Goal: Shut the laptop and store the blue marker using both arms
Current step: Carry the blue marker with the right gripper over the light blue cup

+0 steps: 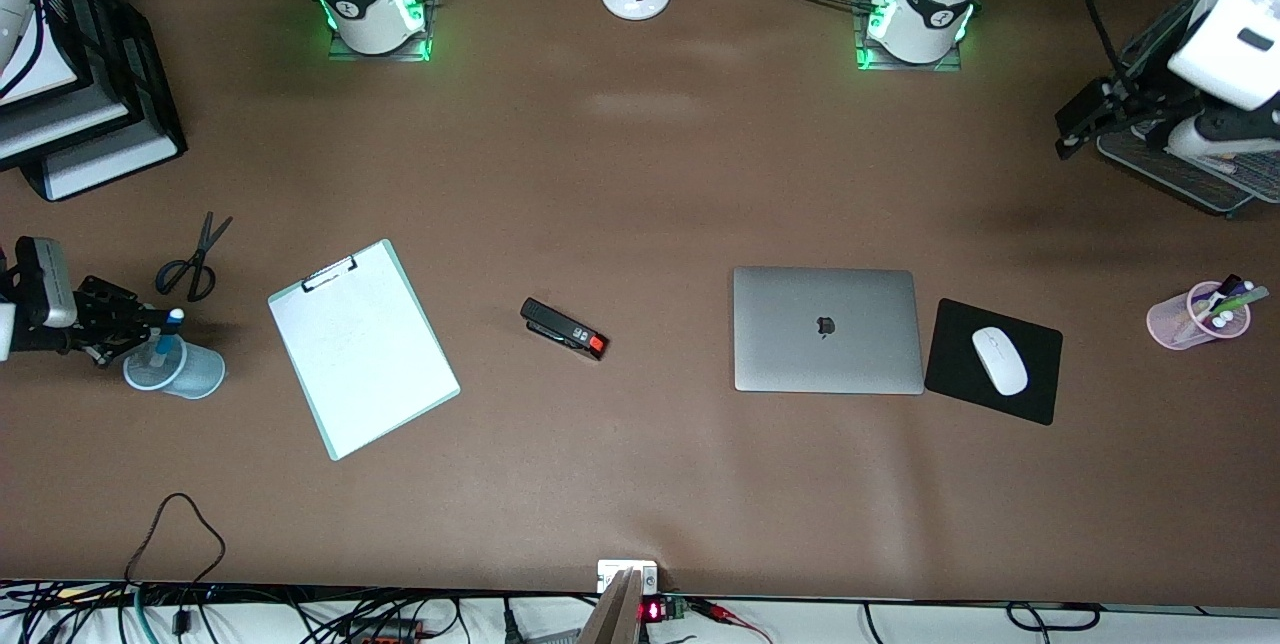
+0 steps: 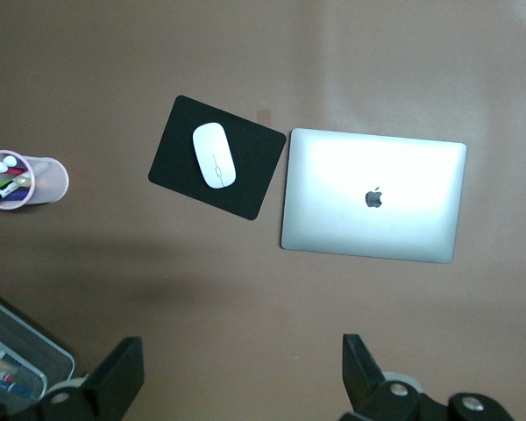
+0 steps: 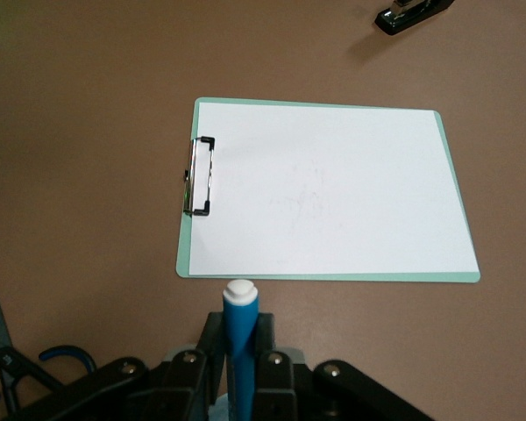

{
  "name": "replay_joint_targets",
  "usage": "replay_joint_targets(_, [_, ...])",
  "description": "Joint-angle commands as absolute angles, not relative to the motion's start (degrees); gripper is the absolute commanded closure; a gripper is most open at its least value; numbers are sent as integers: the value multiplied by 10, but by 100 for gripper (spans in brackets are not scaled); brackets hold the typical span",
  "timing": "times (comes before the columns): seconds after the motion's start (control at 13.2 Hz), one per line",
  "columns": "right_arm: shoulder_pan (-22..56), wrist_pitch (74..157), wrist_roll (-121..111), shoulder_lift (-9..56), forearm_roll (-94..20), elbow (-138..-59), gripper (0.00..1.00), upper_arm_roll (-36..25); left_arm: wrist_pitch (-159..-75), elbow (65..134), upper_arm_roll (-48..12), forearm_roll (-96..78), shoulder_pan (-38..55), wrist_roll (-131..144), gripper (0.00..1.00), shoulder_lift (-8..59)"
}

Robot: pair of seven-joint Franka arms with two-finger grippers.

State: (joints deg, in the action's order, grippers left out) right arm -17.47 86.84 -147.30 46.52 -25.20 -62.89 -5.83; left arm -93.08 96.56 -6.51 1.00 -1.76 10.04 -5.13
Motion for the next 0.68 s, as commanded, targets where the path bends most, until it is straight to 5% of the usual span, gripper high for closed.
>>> replay_joint_targets(0.0, [-194,860,-1484,484,-265,-597,95,-47,-925,937,-69,8,-20,79,0,-33])
replay_joint_targets(0.61, [-203,897,-1482,495,-266,-596,94,-43,-923,940,-61,9,-18,9,0,-40])
